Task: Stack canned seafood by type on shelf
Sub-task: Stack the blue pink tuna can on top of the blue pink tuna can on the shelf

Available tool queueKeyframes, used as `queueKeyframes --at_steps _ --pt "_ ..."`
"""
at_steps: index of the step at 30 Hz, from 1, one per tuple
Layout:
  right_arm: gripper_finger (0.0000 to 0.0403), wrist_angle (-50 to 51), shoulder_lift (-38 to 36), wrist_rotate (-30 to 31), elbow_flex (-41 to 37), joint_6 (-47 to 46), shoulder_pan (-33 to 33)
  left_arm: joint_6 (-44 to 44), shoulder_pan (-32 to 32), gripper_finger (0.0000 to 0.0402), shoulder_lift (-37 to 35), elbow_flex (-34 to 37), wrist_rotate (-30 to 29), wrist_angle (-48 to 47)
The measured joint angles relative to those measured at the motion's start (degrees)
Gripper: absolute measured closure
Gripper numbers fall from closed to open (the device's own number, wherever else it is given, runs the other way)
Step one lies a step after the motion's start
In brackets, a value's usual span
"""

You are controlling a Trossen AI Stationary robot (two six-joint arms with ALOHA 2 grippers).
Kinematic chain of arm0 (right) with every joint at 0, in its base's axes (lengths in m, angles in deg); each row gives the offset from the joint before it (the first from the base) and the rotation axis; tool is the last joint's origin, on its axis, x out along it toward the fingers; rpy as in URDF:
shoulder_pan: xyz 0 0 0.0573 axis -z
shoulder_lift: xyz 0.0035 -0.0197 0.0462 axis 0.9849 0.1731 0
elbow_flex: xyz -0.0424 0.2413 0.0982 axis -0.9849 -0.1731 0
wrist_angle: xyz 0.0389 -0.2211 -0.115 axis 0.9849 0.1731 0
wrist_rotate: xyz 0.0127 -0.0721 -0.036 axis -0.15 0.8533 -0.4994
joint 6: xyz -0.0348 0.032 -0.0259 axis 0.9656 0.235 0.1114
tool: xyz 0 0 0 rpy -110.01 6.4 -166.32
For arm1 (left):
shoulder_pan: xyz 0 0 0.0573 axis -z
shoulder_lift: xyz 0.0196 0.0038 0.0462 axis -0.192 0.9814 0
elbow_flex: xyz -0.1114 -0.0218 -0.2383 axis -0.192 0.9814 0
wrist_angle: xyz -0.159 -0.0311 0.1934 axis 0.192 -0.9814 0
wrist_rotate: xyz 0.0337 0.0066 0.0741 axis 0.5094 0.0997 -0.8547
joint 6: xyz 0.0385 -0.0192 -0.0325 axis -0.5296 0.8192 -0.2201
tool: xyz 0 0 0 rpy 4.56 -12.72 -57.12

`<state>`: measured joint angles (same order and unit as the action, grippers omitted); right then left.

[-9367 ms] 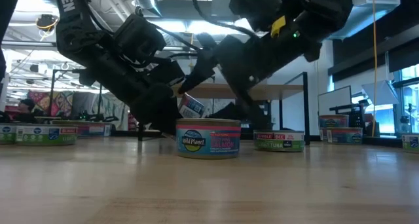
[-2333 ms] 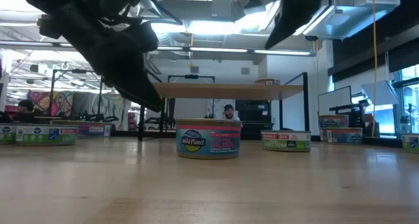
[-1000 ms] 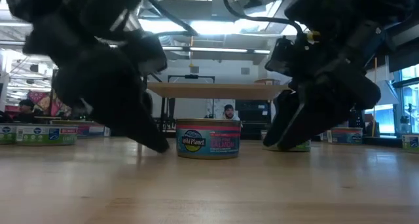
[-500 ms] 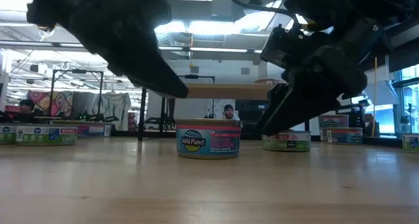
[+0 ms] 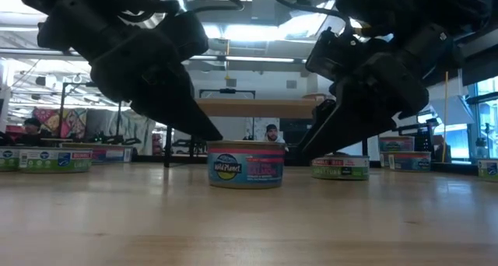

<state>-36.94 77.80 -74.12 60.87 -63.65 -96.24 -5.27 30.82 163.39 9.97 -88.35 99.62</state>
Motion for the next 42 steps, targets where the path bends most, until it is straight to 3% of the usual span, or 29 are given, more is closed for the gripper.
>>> queueKeyframes --at_steps 24,31,39,42 --pt "0.0052 -1.4 0.0 2.1 0.0 4.1 0.1 1.5 0.3 0.0395 -0.1 3.8 -0.2 4.7" --pt "0.0052 -1.3 0.0 2.8 0.0 12.6 -0.7 1.5 0.4 0.0398 -0.1 3.8 -0.1 4.6" --pt "0.0052 -2.1 0.0 12.6 0.4 33.2 -4.5 1.6 0.4 0.0399 -0.1 3.8 0.0 4.6" --pt "0.0052 -2.4 0.0 12.7 1.5 37.9 -5.3 1.6 0.4 0.0399 -0.1 3.8 0.0 4.8"
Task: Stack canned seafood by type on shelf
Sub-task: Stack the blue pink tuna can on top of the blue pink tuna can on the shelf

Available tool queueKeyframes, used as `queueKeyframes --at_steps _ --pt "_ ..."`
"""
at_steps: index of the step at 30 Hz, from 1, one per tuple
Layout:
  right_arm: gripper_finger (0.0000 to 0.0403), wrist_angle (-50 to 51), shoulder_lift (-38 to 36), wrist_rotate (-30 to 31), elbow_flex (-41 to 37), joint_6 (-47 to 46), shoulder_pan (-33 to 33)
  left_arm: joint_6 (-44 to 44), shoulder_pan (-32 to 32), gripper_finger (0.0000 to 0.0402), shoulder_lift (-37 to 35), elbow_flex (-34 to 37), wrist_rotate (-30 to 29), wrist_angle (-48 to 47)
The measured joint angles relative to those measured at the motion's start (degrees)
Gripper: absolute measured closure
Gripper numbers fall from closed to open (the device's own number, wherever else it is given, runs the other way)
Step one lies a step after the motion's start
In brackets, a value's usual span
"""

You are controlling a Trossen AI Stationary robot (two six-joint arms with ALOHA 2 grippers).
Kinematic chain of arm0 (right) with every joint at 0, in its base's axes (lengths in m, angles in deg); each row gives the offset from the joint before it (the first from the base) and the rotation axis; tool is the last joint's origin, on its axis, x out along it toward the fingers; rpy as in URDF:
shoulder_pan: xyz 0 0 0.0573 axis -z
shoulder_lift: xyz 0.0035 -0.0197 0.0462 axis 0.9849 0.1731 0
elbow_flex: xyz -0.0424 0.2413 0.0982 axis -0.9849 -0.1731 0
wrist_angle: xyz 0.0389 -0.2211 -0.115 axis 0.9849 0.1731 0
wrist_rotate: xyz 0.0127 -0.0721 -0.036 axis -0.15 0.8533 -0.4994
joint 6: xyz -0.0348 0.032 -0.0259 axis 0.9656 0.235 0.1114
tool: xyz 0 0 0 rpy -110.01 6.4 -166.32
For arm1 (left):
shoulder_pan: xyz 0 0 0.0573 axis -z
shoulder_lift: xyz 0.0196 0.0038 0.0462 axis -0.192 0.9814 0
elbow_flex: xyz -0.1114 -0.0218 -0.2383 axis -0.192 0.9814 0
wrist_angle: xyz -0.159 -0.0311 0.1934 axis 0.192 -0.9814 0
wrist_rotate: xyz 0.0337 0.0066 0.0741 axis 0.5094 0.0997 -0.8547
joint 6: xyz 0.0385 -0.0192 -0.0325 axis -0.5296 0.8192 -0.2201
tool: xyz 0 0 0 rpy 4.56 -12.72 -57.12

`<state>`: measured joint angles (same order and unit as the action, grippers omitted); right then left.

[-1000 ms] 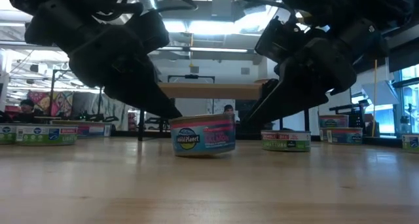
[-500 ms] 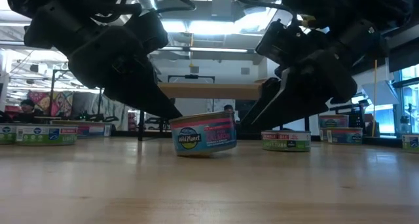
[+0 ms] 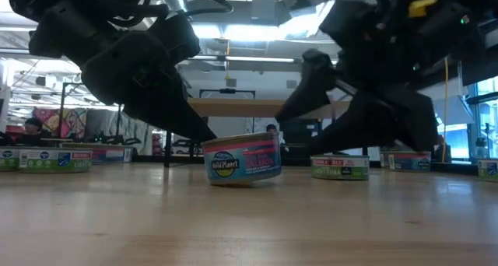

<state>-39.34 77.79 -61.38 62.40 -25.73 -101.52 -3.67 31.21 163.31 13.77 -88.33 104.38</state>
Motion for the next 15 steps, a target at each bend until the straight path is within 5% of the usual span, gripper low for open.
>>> queueKeyframes --at_steps 15 --pt "0.0052 -2.4 0.0 -4.4 0.2 17.5 0.1 -0.2 0.0 0.0396 0.1 0.1 0.1 1.0"
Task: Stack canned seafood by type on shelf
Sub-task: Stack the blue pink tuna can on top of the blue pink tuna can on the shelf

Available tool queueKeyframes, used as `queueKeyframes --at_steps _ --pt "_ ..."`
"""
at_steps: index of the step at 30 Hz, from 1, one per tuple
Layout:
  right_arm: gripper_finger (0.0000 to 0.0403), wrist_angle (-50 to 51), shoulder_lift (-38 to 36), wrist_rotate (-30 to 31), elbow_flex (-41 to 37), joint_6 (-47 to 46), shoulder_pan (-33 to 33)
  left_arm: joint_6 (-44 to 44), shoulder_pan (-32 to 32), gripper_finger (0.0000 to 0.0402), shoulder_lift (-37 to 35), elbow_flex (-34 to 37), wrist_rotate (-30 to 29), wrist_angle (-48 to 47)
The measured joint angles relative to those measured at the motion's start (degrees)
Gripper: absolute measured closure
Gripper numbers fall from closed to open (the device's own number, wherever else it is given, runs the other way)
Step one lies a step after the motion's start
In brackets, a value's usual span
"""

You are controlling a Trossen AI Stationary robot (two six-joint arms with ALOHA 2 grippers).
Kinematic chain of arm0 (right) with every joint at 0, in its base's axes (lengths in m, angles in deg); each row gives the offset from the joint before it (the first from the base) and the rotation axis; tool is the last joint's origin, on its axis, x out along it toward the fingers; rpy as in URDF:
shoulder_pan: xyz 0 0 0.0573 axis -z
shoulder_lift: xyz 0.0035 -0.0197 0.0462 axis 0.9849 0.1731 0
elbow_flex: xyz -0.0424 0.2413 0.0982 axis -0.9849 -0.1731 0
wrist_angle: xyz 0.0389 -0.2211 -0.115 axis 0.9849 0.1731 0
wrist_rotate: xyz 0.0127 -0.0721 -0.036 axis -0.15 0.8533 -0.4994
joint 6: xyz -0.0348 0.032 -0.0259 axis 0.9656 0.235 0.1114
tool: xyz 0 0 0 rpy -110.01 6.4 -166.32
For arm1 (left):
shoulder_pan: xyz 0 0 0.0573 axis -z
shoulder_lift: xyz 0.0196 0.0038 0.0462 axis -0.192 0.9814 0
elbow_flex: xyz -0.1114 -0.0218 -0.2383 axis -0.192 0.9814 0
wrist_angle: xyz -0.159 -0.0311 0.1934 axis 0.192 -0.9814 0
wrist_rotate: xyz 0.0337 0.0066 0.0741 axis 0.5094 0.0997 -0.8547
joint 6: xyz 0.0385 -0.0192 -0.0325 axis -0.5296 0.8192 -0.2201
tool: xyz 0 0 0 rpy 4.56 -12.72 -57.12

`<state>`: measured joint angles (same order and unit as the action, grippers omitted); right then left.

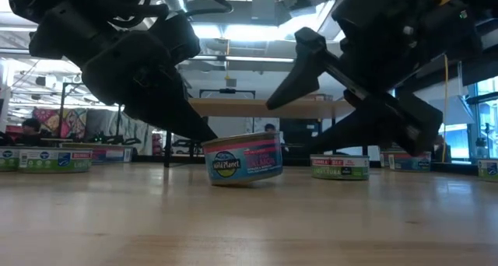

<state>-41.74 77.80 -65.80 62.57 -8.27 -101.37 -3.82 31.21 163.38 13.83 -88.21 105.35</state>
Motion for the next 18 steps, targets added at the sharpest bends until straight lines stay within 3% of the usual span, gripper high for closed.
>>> queueKeyframes --at_steps 10,18 --pt "0.0052 -2.8 2.9 -1.8 0.4 0.7 0.0 0.0 0.0 0.0398 0.0 0.0 0.0 0.0" --pt "0.0052 -3.0 5.5 0.1 2.2 1.9 0.0 0.0 0.0 0.0399 0.0 0.0 0.0 0.1"
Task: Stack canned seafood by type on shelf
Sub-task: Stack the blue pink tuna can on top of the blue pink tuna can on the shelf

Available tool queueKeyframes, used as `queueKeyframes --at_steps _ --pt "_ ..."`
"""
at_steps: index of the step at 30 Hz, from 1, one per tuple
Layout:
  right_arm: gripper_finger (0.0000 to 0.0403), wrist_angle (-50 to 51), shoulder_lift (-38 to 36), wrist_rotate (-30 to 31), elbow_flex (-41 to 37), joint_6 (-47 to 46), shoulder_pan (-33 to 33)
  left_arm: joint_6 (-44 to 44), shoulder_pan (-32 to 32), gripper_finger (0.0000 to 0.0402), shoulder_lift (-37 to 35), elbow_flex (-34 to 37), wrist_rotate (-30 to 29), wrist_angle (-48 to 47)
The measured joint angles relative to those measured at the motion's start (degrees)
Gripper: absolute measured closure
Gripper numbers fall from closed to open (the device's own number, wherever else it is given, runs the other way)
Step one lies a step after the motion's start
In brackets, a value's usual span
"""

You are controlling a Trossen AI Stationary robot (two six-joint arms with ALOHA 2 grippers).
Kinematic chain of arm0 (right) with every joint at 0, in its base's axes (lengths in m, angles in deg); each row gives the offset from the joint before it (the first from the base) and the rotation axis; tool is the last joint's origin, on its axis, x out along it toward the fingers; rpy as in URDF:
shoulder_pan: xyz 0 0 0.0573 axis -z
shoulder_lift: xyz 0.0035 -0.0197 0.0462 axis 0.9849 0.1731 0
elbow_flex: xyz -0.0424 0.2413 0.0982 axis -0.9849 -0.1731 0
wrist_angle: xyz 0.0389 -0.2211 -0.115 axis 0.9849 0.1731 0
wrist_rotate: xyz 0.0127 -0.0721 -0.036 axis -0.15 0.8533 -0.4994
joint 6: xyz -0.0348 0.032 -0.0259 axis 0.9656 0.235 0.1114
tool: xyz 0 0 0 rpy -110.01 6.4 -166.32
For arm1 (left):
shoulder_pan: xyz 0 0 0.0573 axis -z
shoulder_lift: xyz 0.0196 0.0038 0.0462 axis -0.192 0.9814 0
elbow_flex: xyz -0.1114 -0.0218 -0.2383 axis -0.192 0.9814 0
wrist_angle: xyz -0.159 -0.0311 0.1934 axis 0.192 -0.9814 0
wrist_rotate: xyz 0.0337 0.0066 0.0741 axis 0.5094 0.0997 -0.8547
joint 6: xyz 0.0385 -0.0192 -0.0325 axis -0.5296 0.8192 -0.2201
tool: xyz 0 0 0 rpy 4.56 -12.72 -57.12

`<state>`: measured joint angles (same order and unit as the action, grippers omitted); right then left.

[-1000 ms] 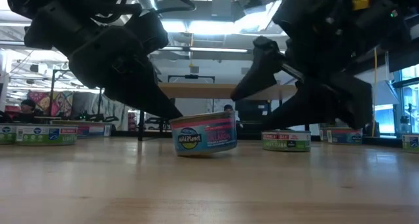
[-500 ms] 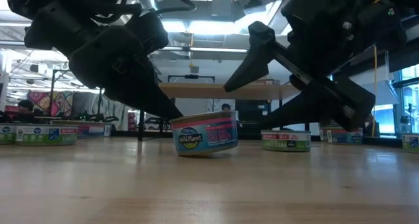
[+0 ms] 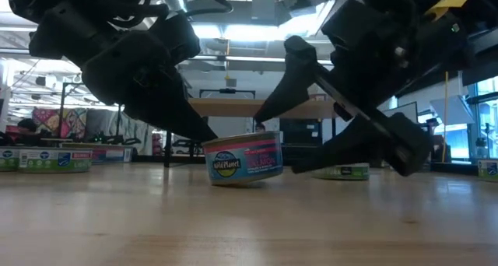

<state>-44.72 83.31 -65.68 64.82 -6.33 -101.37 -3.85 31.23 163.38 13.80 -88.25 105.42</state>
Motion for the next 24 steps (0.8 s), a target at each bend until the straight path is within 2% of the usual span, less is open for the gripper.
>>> queueKeyframes --at_steps 13,24 --pt "0.0052 0.5 0.0 4.1 0.0 4.5 0.0 0.0 0.0 0.04 0.0 0.0 0.0 0.1" --pt "0.0052 -4.8 4.4 6.8 0.2 7.6 0.3 -0.5 0.0 0.0399 0.0 0.0 0.0 0.3"
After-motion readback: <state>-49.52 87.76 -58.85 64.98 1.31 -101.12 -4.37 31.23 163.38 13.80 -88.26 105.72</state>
